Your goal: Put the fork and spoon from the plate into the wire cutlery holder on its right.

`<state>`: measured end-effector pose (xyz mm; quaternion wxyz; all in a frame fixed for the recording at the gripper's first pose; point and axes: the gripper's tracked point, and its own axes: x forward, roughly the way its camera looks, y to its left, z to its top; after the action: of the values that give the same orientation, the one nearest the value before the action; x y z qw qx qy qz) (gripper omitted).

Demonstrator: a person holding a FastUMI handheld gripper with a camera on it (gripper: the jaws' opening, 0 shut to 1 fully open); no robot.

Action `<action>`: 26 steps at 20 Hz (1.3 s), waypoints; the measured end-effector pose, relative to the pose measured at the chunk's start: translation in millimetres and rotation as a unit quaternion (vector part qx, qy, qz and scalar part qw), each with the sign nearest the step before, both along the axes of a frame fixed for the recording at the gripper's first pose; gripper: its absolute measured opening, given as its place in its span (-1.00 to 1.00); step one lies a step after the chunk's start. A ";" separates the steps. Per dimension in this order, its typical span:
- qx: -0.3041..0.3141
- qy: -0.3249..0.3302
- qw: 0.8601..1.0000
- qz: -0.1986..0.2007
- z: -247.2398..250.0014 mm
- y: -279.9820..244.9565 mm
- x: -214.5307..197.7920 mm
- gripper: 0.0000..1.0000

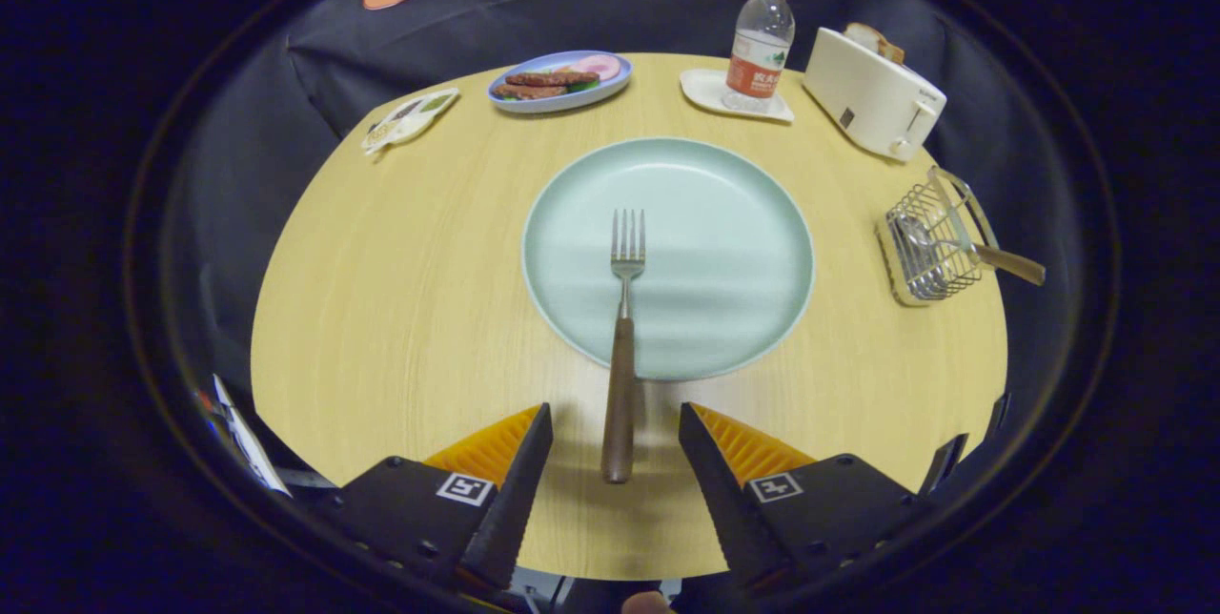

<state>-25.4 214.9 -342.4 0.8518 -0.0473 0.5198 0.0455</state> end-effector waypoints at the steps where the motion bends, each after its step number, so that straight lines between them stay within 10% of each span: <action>1: -0.008 0.002 1.000 -0.006 -1.7 -3.0 1.1 0.40; 6: 0.000 0.030 0.999 -0.014 -17.3 -2.4 -2.3 -0.72; 10: 0.014 0.034 0.999 -0.011 -3.8 -12.9 -7.2 -0.99; 18: 0.044 -0.005 0.999 0.001 96.1 -63.9 -0.2 -0.99; 26: 0.020 -0.022 0.998 -0.052 186.6 -223.3 26.0 -0.99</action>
<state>0.6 -8.4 -155.7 0.8651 -0.0037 0.5014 0.0107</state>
